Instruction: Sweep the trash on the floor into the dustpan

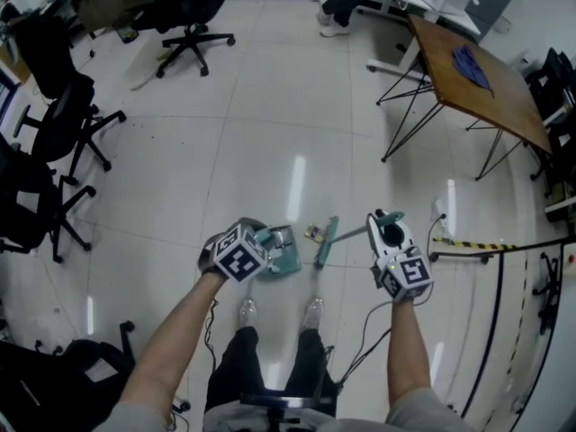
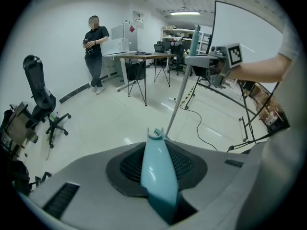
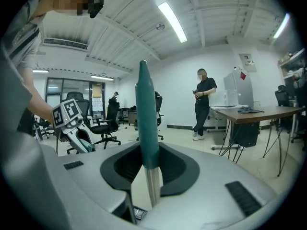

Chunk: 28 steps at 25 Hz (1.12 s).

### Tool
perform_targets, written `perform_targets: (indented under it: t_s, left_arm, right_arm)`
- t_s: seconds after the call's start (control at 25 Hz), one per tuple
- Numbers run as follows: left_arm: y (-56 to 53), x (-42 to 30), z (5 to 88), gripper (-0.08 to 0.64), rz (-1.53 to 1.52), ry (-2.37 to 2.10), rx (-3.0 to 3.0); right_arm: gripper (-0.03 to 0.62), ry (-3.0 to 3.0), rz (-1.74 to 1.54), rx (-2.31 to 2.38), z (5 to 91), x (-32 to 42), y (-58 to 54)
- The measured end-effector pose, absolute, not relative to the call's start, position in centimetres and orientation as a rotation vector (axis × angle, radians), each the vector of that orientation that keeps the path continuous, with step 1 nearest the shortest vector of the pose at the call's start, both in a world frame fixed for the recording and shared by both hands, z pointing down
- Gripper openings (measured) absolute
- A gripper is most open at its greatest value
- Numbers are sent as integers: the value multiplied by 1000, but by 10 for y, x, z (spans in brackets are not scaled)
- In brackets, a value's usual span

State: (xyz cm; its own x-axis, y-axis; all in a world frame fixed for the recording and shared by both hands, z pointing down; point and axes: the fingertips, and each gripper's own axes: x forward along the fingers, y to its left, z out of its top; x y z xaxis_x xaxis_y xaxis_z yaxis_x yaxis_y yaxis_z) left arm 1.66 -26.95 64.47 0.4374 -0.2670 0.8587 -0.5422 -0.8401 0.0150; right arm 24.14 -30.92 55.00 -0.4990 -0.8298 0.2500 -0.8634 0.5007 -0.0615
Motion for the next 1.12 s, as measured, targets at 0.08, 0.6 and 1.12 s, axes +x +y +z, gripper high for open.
perform_targets:
  t_s: [0.08, 0.6, 1.12]
  left_arm:
    - [-271, 28, 658, 109, 1344, -725, 2400]
    - [-288, 27, 663, 107, 1241, -858, 2332]
    - [-264, 3, 660, 107, 1161, -889, 2365]
  right_arm:
    - [86, -2542, 285, 1420, 576, 250, -324]
    - [100, -2658, 665, 1203, 629, 182, -308]
    - [92, -2757, 506, 1099, 550, 138, -264]
